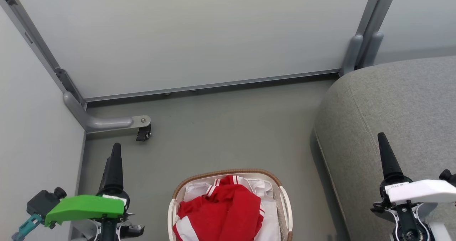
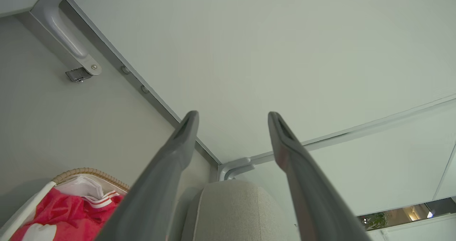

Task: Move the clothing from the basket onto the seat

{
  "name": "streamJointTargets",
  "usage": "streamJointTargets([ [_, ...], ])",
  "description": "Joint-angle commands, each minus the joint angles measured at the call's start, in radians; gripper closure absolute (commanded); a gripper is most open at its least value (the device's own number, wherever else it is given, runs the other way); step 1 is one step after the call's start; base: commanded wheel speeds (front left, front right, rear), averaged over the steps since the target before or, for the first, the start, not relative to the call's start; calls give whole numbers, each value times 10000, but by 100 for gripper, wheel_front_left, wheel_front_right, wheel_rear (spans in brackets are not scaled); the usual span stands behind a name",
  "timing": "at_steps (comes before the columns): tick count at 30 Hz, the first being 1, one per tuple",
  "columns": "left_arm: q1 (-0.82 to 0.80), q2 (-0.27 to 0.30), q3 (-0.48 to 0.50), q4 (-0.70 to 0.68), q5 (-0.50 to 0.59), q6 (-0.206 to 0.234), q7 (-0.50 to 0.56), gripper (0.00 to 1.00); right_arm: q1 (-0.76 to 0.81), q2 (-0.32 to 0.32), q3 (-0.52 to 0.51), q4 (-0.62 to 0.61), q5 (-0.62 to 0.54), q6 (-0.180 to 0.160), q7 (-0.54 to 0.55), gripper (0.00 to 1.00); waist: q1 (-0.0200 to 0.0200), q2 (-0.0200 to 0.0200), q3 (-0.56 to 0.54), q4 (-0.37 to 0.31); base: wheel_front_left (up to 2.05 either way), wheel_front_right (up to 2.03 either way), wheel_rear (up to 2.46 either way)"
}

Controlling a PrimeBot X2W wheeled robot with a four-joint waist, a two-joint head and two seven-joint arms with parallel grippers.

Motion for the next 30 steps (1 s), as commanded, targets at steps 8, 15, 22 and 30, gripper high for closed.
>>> streamJointTargets([
  [8, -6, 71, -344, -366, 1864, 285, -403, 0, 246, -104, 540, -273, -2508, 4, -420, 0, 0, 0, 27, 22, 0, 0, 0],
  [15, 176, 79, -463, -217, 2994, 365, -641, 0, 299, -114, 627, -177, -3577, 4, -654, 0, 0, 0, 48, 39, 0, 0, 0],
  [22, 263, 85, -538, -119, 3727, 406, -852, 0, 357, -125, 687, -123, -4532, 4, -869, 0, 0, 0, 75, 75, 0, 0, 0],
  [30, 299, 95, -722, 94, 4477, 384, -1082, 0, 418, -136, 774, 115, -5437, 5, -1100, 0, 0, 0, 98, 92, 0, 0, 0],
])
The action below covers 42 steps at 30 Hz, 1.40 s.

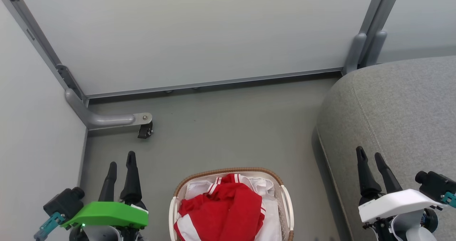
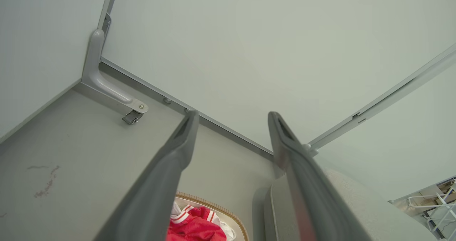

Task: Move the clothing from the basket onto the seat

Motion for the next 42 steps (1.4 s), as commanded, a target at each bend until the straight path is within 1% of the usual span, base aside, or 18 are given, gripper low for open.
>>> streamJointTargets([
  [1, 45, 68, -57, -30, 333, 1, -92, 0, 41, -72, 18, -68, -299, 5, -98, 0, 0, 0, 5, -1, 0, 0, 0],
  [21, 79, 87, -341, 381, 1819, 57, -604, 0, 163, -97, 60, -125, -2315, 5, -616, 0, 0, 0, 59, 68, 0, 0, 0],
  [35, 114, 96, -570, 606, 2743, 42, -917, 0, 267, -110, 150, -161, -3457, 5, -932, 0, 0, 0, 91, 101, 0, 0, 0],
  [42, 135, 101, -641, 713, 3155, 114, -1053, 0, 316, -116, 162, -197, -3965, 5, -1069, 0, 0, 0, 107, 123, 0, 0, 0],
])
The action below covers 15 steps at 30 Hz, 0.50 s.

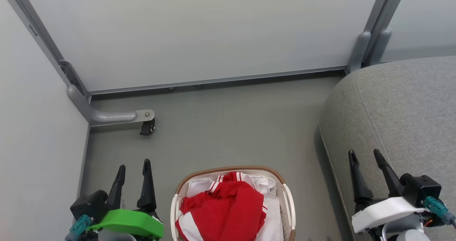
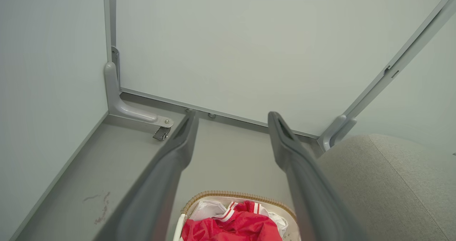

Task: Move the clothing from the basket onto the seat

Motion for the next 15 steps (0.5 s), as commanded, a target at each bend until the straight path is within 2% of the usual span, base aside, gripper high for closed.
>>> streamJointTargets([
  [1, 115, 69, -34, -16, 233, 41, -87, 0, 127, -61, 4, -77, -223, 3, -98, 0, 0, -1, 1, 3, 0, 0, 0],
  [15, 146, 75, -223, 159, 1036, 96, -346, 0, 196, -74, 45, -136, -1234, 4, -361, 0, 0, -1, 66, 48, 0, 0, 0],
])
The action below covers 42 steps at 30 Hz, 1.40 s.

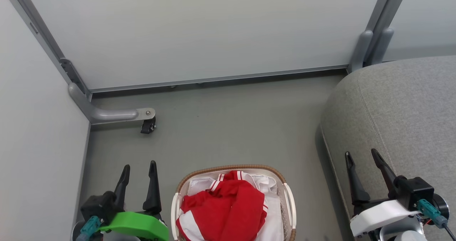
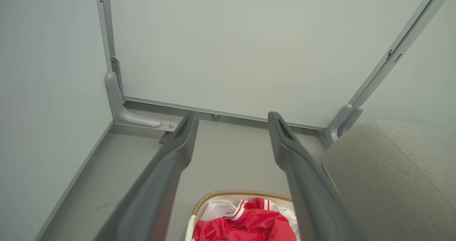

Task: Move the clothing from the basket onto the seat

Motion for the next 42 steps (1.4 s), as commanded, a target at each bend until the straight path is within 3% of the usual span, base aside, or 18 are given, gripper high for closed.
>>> streamJointTargets([
  [1, 140, 63, -23, 32, 215, 48, -98, 0, 120, -63, 11, -64, -192, 4, -108, 0, 0, 0, 12, 5, 0, 0, 0],
  [28, -26, 65, -149, 201, 582, -5, -181, 0, -3, -68, -21, -161, -456, 2, -194, 0, 0, 0, 229, -27, 0, 0, 0],
  [42, -1560, 60, -1564, 761, 822, -348, -170, 0, -880, -63, 98, -441, -588, 2, -194, 0, 0, 0, 2014, -671, 0, 0, 0],
])
